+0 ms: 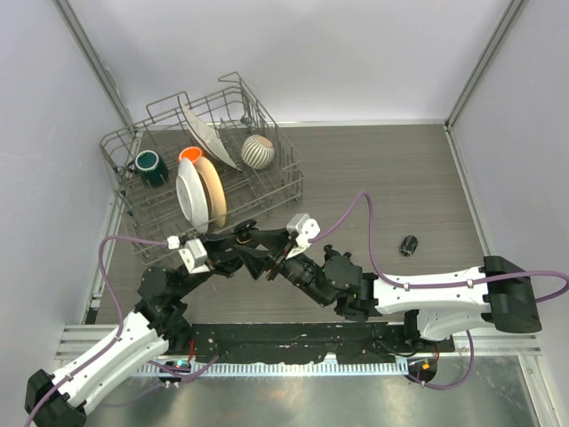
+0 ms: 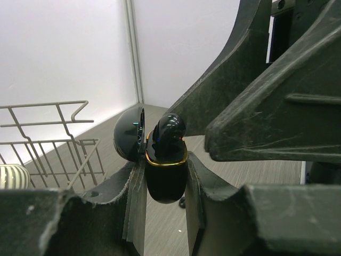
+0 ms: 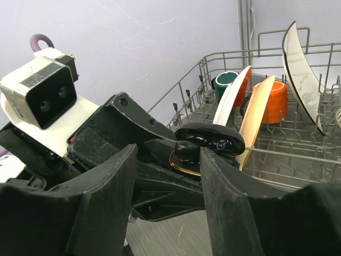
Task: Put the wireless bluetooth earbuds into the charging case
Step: Place the earbud in the charging case.
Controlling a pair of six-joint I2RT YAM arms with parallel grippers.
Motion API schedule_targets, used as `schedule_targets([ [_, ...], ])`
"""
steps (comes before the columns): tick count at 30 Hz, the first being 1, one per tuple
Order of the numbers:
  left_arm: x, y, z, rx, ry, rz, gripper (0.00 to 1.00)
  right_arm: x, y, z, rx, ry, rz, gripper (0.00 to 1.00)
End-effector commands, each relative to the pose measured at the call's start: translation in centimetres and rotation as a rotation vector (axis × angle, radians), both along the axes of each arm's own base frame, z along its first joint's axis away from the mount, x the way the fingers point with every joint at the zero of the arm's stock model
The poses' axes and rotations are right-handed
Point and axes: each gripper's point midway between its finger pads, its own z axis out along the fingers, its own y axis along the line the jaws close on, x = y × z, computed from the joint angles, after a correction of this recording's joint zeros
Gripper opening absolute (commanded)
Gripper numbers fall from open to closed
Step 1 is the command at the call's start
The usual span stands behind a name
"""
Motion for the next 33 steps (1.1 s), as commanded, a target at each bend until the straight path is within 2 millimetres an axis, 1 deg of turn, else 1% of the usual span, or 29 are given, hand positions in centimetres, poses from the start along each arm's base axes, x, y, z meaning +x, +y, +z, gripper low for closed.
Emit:
schedule_targets([
  [1, -1.1, 0.6, 3.3, -0.065, -0.111, -0.009, 0.0, 0.7, -2.1, 3.8, 0.119, -0.016, -0.049, 0.58],
  [5, -0.9, 0.7, 3.1, -0.065, -0.105, 0.005, 0.0, 0.5, -2.6, 4.9, 0.149, -0.02, -0.038, 0.62],
  [8, -0.8, 0.8, 3.0, -0.064, -0.101, 0.007, 0.0, 0.6, -2.8, 4.6, 0.126, -0.021, -0.049, 0.62],
  [10, -0.8, 0.8, 3.0, -0.064, -0.101, 0.007, 0.0, 0.7, -3.1, 4.5, 0.147, -0.005, -0.053, 0.62],
  [15, -0.8, 0.8, 3.0, -0.062, -0.099, 0.007, 0.0, 1.1, -3.9, 4.9, 0.169, 0.027, -0.084, 0.63],
  [16, -0.8, 0.8, 3.0, -0.063, -0.1, 0.009, 0.0, 1.5, -4.3, 5.1, 0.178, 0.046, -0.118, 0.63],
  [18, -0.8, 0.7, 3.0, -0.062, -0.099, 0.007, 0.0, 1.8, -4.6, 4.8, 0.155, 0.073, -0.139, 0.63],
  [19, -0.8, 0.8, 3.1, -0.061, -0.1, 0.008, 0.0, 1.9, -4.5, 5.3, 0.152, 0.074, -0.141, 0.63],
  [20, -0.8, 0.8, 3.2, -0.063, -0.1, 0.007, 0.0, 2.0, -4.4, 4.5, 0.101, 0.081, -0.151, 0.62],
  [21, -0.8, 0.7, 3.1, -0.06, -0.098, 0.006, 0.0, 2.1, -4.2, 4.3, 0.087, 0.093, -0.155, 0.61],
  [22, -0.7, 0.7, 3.0, -0.059, -0.098, 0.006, 0.0, 2.1, -4.1, 4.9, 0.085, 0.097, -0.153, 0.57],
  [23, -0.8, 0.6, 3.0, -0.058, -0.098, 0.003, 0.0, 1.9, -3.7, 4.3, 0.045, 0.097, -0.137, 0.56],
  [25, -0.8, 0.6, 3.1, -0.059, -0.099, 0.0, 0.0, 1.6, -3.0, 4.3, 0.022, 0.093, -0.114, 0.54],
  [28, -0.8, 0.4, 3.1, -0.058, -0.096, -0.008, 0.0, 1.3, -2.2, 3.8, -0.005, 0.097, -0.085, 0.53],
  [31, -0.9, 0.5, 3.2, -0.061, -0.099, -0.01, 0.0, 1.9, -2.4, 3.4, -0.016, 0.117, -0.128, 0.53],
  [33, -0.9, 0.5, 3.1, -0.058, -0.095, -0.01, 0.0, 2.7, -3.2, 2.9, -0.023, 0.147, -0.192, 0.5],
])
